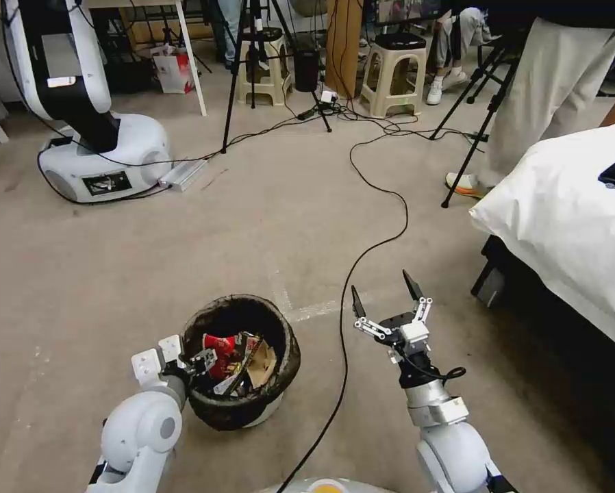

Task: Pick up the trash bin, then pick up the garbage from the floor and place it into the trash bin.

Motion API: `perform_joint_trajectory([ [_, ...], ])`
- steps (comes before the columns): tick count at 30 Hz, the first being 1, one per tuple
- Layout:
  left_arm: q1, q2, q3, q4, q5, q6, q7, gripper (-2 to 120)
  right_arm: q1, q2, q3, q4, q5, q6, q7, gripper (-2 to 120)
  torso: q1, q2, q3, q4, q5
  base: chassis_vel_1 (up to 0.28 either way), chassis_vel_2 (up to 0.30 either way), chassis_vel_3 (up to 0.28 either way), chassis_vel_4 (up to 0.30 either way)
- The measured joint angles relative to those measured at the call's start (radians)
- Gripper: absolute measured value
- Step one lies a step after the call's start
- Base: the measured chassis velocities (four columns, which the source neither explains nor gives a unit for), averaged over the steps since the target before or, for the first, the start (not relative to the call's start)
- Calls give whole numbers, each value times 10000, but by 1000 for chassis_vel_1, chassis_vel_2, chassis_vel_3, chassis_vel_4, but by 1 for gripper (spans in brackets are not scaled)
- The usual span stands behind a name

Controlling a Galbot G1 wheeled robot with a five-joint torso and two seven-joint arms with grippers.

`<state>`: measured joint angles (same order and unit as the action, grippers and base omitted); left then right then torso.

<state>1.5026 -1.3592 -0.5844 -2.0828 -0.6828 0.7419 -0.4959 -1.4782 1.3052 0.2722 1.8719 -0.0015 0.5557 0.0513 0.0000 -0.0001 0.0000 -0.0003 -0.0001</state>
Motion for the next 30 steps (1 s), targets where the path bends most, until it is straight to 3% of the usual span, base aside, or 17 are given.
perform_joint_trajectory([
  [4,-69,9,18,-57,47,-21,53,99,-10,10,-32,-20,-68,30,-38,100,0,0,0,2,1,0,0,0,0],
  [9,-117,31,15,-177,162,-269,204,100,-21,27,-42,-28,-129,58,-65,100,1,0,0,2,1,0,0,0,0],
  [15,116,69,32,-834,1404,-1246,655,100,-70,69,-65,-54,-210,107,-13,100,0,0,0,2,1,0,0,0,0],
  [21,452,-61,295,-1382,2000,-1526,667,100,-58,93,-70,-33,-220,102,86,100,0,0,0,3,1,0,0,0,0],
  [23,661,-172,453,-1585,2635,-2121,798,100,-74,111,-70,-4,-223,96,97,100,0,0,0,3,1,0,0,0,0],
  [24,800,-249,527,-1599,3302,-2878,1010,100,-94,143,-61,-4,-228,100,103,100,0,0,0,3,2,0,0,0,0],
  [25,800,-249,527,-1599,3302,-2878,1010,100,-94,143,-61,-4,-228,100,103,100,0,0,0,3,2,0,0,0,0],
  [28,1155,-447,650,-1348,4807,-4630,1540,100,-168,234,-53,-2,-250,108,326,100,1,0,-1,3,2,0,0,0,0],
  [29,1155,-447,650,-1348,4807,-4630,1540,100,-168,234,-53,-2,-250,108,326,100,1,0,-1,3,2,0,0,0,0],
  [30,1389,-592,757,-1096,5494,-5502,1765,100,-203,307,-73,12,-269,88,567,100,1,0,-1,2,1,0,0,0,0],
])
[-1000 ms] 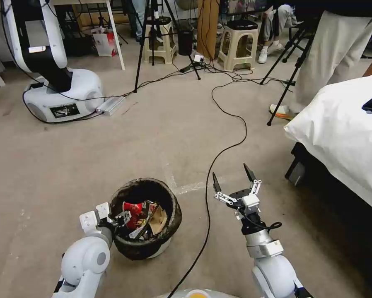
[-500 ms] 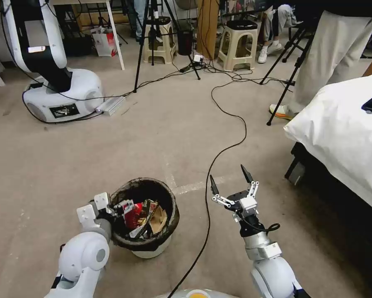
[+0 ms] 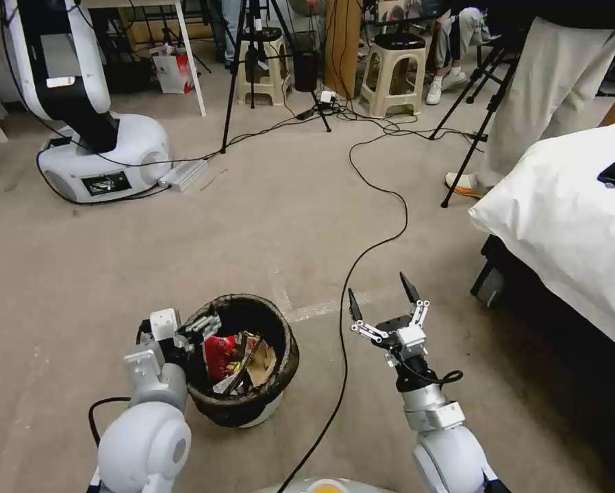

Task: Pick up the trash bin, then pick up the garbage from the floor and place it into the trash bin.

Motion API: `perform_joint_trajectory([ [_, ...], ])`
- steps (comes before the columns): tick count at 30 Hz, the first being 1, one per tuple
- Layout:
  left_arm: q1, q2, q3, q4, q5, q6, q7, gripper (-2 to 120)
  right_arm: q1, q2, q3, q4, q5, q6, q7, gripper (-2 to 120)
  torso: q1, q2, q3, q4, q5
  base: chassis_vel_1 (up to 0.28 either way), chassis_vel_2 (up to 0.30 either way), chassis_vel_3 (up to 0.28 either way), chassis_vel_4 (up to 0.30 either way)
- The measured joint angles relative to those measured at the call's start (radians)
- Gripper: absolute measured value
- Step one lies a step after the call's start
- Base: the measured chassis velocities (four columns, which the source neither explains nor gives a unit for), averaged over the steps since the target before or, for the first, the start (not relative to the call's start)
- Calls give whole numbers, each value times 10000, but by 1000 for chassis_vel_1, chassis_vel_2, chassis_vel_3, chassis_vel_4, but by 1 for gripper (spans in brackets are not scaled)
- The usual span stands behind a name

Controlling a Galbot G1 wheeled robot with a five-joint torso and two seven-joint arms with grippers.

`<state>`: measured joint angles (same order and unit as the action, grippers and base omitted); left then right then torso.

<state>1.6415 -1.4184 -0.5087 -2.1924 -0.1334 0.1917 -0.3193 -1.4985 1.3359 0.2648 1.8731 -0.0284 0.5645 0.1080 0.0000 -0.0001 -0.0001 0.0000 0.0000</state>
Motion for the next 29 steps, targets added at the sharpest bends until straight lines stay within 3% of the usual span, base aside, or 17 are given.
perform_joint_trajectory([
  [2,233,-124,54,292,582,-852,180,100,-37,78,-17,25,-5,-76,230,100,-1,0,0,0,0,0,0,0,0],
  [3,233,-124,54,292,582,-852,180,100,-37,78,-17,25,-5,-76,230,100,-1,0,0,0,0,0,0,0,0],
  [5,467,-250,83,825,1314,-2361,386,100,-102,214,-56,40,-63,-183,421,100,-1,0,0,0,1,0,0,0,0],
  [7,516,-272,85,938,1435,-2671,405,100,-124,247,-63,41,-95,-210,441,100,-1,0,0,0,0,0,0,0,0],
  [10,661,-365,72,1390,1946,-3703,407,100,-200,357,-81,10,-209,-263,490,100,0,0,0,0,0,0,0,0,0],
  [17,782,-393,60,1800,2203,-4377,275,100,-259,413,-71,-48,-336,-383,552,100,-1,0,0,0,-1,0,0,0,0],
  [29,776,-389,63,1819,2166,-4367,231,100,-263,414,-60,-44,-349,-429,565,100,0,0,0,0,0,0,0,0,0],
])
